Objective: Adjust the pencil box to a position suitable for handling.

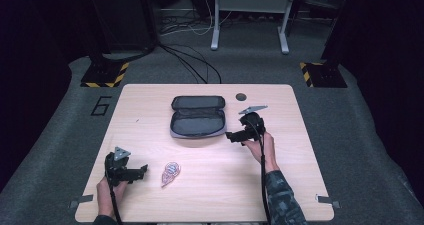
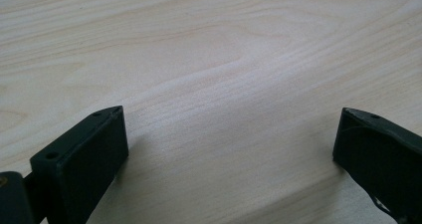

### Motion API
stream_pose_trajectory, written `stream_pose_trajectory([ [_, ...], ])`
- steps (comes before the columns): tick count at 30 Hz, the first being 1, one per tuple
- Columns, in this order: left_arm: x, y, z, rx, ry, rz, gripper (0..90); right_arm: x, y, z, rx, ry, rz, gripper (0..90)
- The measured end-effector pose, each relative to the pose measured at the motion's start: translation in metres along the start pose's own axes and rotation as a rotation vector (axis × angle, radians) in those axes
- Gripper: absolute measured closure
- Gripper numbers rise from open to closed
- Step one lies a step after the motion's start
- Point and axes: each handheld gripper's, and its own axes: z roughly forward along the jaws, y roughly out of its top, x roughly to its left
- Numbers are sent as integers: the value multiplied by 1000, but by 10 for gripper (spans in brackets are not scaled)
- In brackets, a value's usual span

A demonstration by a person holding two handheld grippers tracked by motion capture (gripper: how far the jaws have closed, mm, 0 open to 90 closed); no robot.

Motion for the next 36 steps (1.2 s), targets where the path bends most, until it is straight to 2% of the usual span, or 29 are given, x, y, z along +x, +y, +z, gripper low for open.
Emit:
stream_pose_trajectory([
  [1,0,0,0,1,0,1,8,1,3,3,-11,-3,11,37],
  [2,0,0,0,1,0,2,8,0,4,4,-1,2,-9,34],
  [6,0,0,0,1,0,2,8,-2,10,11,7,10,-1,32],
  [7,0,0,0,0,0,0,9,-3,13,15,8,15,17,37],
  [11,0,0,0,1,0,2,8,-4,17,23,17,13,11,38],
  [16,0,0,0,0,2,1,8,-6,24,36,22,27,33,56],
  [19,0,0,0,0,0,0,9,-7,26,40,18,12,20,74],
  [23,0,0,0,0,-1,1,8,-12,27,52,40,12,42,89],
  [24,0,0,0,1,0,1,8,-19,28,60,43,24,73,131],
  [26,0,0,0,2,-1,2,8,-20,28,62,46,17,69,144],
  [28,0,0,0,1,0,2,8,-21,30,68,40,0,69,231],
  [29,0,0,0,1,0,2,9,-21,30,68,40,0,69,231],
  [31,0,0,0,1,1,3,8,-19,30,73,46,-16,67,323],
  [32,0,0,0,1,1,3,8,-19,30,73,46,-16,67,323],
  [33,0,0,0,0,0,1,8,-18,30,77,55,-25,64,378],
  [34,0,0,0,0,0,1,8,-18,30,77,55,-25,64,378],
  [35,0,0,0,3,-1,2,8,-17,31,80,54,-50,69,428],
  [36,0,0,0,0,0,1,9,-17,31,82,56,-56,68,451],
])
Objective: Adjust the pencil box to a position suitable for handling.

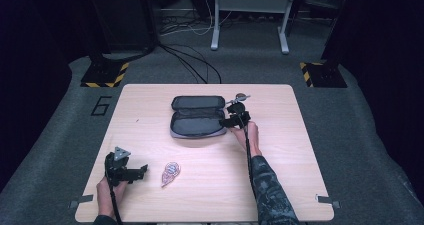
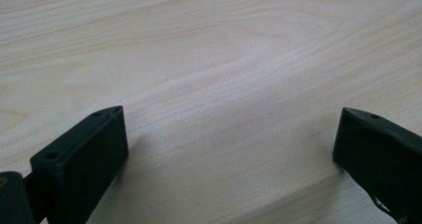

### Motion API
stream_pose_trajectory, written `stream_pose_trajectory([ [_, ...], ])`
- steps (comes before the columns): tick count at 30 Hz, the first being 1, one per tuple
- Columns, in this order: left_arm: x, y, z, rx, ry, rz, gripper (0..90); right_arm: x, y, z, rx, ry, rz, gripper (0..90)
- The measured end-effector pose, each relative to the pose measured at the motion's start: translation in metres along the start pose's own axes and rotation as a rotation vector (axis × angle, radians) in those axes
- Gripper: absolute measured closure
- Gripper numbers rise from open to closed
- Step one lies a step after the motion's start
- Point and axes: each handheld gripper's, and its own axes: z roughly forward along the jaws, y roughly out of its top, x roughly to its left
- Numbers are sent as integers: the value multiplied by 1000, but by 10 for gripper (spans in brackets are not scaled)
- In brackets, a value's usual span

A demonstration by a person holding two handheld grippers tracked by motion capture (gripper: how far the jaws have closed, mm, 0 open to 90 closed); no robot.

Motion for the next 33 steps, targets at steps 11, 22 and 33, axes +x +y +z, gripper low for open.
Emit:
stream_pose_trajectory([
  [11,0,0,0,1,0,2,9,4,3,11,30,-39,39,834],
  [22,0,0,0,1,0,1,9,4,-2,8,29,-41,104,886],
  [33,0,0,0,2,0,3,8,1,-16,-4,16,-37,131,886],
])
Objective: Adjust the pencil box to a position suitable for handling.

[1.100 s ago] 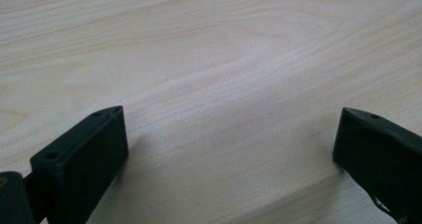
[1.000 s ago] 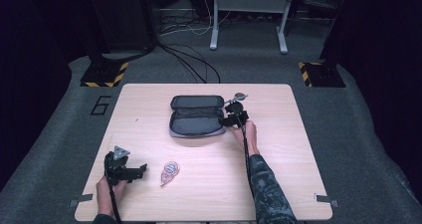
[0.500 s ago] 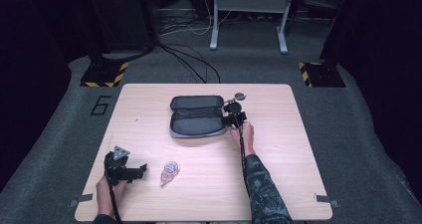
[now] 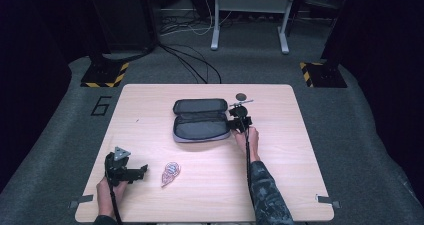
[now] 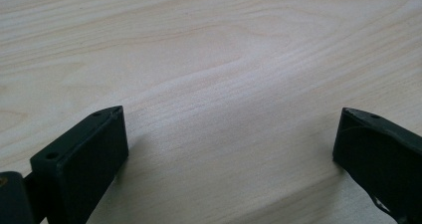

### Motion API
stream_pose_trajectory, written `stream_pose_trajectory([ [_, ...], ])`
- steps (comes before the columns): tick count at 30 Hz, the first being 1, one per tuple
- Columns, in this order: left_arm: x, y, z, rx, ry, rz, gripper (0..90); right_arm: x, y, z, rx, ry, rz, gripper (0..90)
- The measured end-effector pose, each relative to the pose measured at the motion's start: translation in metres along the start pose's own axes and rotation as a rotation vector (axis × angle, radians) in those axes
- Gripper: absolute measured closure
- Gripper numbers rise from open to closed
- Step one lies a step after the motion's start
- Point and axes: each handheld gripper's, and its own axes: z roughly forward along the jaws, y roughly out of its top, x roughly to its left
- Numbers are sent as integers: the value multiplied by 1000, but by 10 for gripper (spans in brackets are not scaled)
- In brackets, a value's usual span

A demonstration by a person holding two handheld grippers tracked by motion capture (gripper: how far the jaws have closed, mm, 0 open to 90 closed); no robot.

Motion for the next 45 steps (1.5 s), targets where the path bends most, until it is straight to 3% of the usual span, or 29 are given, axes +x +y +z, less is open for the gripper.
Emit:
stream_pose_trajectory([
  [10,0,0,0,0,0,0,9,-4,-14,-13,1,2,-8,885],
  [23,0,0,0,0,0,0,9,-14,-43,-36,-25,17,31,884],
  [33,0,0,0,-1,0,-1,8,-17,-67,-55,-44,-4,79,882],
  [45,0,0,0,0,0,0,9,-19,-92,-73,-68,2,89,854],
])
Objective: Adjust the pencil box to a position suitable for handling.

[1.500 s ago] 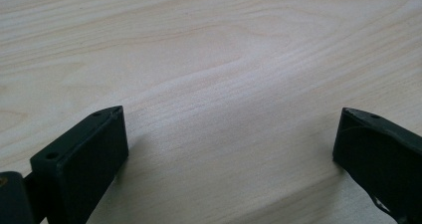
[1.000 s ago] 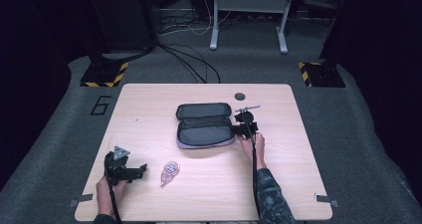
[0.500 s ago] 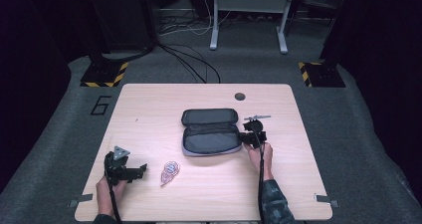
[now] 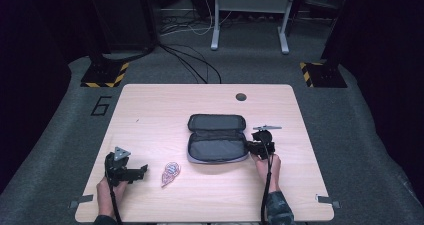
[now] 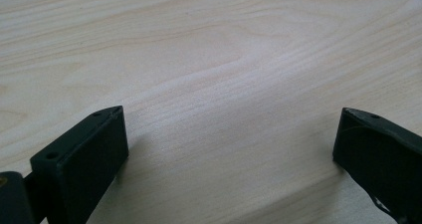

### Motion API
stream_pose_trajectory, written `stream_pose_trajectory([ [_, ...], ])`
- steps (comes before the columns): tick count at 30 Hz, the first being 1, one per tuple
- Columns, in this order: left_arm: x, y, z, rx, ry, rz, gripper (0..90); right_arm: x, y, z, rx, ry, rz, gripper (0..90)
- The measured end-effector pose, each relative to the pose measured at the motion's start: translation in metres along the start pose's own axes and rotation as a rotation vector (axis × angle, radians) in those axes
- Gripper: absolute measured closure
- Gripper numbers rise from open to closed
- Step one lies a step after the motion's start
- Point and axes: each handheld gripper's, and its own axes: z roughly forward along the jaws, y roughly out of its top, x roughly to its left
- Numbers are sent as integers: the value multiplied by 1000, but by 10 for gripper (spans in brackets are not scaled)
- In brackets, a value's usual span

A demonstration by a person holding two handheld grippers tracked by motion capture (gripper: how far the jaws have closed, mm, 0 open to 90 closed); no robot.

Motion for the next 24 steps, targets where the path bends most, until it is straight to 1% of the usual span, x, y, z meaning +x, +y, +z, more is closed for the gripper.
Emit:
stream_pose_trajectory([
  [2,0,0,0,0,0,0,9,0,-4,-3,-4,8,-4,827],
  [3,0,0,0,0,0,0,8,-1,-5,-3,-5,13,-3,793],
  [5,0,0,0,0,0,0,9,-1,-6,-5,-5,19,-7,651],
  [6,0,0,0,0,0,0,9,-1,-6,-5,-5,19,-7,651],
  [7,0,0,0,-1,0,-2,8,-1,-8,-10,-11,22,-16,471],
  [8,0,0,0,-1,0,-1,9,-2,-9,-12,-18,25,-18,413],
  [9,0,0,0,-1,1,-2,9,-3,-10,-15,-26,25,-24,336],
  [10,0,0,0,-1,1,-2,9,-3,-10,-15,-26,25,-24,336],
  [11,0,0,0,0,0,-1,8,-5,-12,-22,-34,21,-32,239],
  [13,0,0,0,-1,0,-1,8,-6,-16,-29,-40,16,-33,187],
  [14,0,0,0,-1,0,-2,8,-9,-19,-33,-37,11,-47,160],
  [15,0,0,0,-1,0,-2,8,-9,-19,-33,-37,11,-47,160],
  [16,0,0,0,-1,0,-1,8,-11,-22,-36,-44,5,-59,149],
  [18,0,0,0,-1,1,-2,9,-15,-29,-43,-46,-12,-66,138],
  [19,0,0,0,0,0,-1,8,-21,-38,-50,-46,-22,-57,122],
  [20,0,0,0,0,0,-1,9,-21,-38,-50,-46,-22,-57,122],
  [22,0,0,0,-1,0,-1,9,-30,-49,-56,-48,-38,-43,100],
  [23,0,0,0,0,0,-1,9,-33,-52,-58,-44,-42,-34,91],
  [24,0,0,0,0,0,-1,9,-33,-52,-58,-44,-42,-34,91],
])
